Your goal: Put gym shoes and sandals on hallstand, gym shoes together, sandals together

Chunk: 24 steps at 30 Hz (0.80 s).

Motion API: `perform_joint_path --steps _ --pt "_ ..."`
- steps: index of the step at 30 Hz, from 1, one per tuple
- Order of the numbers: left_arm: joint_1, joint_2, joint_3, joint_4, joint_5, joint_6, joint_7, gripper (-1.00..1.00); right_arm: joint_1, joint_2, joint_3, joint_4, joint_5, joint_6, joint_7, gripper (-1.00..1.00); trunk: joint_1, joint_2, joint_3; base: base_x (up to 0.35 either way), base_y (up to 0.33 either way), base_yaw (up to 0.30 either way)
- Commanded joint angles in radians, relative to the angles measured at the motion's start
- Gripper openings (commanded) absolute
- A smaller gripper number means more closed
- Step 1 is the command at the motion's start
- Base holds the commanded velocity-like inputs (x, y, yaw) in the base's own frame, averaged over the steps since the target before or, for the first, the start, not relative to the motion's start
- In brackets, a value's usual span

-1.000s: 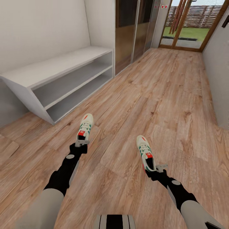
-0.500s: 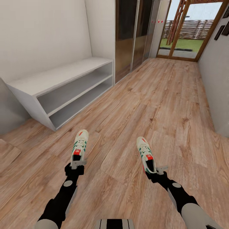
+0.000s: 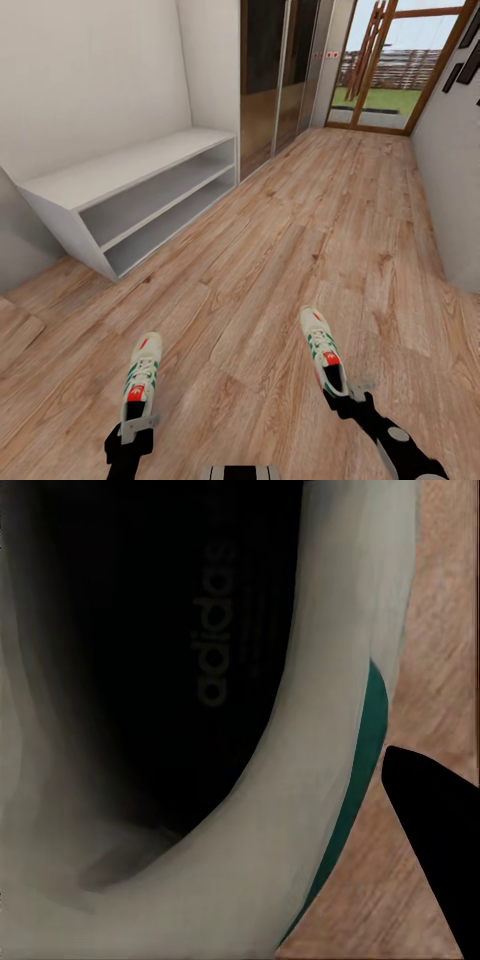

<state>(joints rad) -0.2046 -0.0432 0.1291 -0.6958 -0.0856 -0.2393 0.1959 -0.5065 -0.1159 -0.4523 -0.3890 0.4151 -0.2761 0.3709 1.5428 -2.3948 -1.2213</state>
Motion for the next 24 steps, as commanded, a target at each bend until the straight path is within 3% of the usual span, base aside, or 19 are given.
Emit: perform_joint_path --steps 1,6,20,24 --pt "0.0 -0.001 0.004 0.001 -0.009 -0.003 0.002 -1.0 0.009 0.0 -0.009 0.0 -0.002 -0.011 0.006 -1.0 0.0 0.0 0.001 0.0 0.0 -0.103" --pt "0.028 -0.001 0.003 -0.002 -0.008 -0.006 0.002 -1.0 0.082 -0.005 -0.016 0.001 -0.085 -0.115 0.006 -1.0 0.0 0.0 0.007 0.0 0.0 -0.123" --pt "0.039 -0.003 -0.001 0.018 -0.006 -0.009 -0.001 -1.0 0.121 -0.006 -0.018 0.045 -0.1 -0.141 0.007 -1.0 0.0 0.0 0.028 0.0 0.0 -0.135" --pt "0.039 -0.003 0.0 0.033 -0.007 -0.044 -0.001 -1.0 0.122 -0.007 -0.018 0.053 -0.101 -0.142 0.005 -1.0 0.0 0.0 0.034 0.0 0.0 -0.121"
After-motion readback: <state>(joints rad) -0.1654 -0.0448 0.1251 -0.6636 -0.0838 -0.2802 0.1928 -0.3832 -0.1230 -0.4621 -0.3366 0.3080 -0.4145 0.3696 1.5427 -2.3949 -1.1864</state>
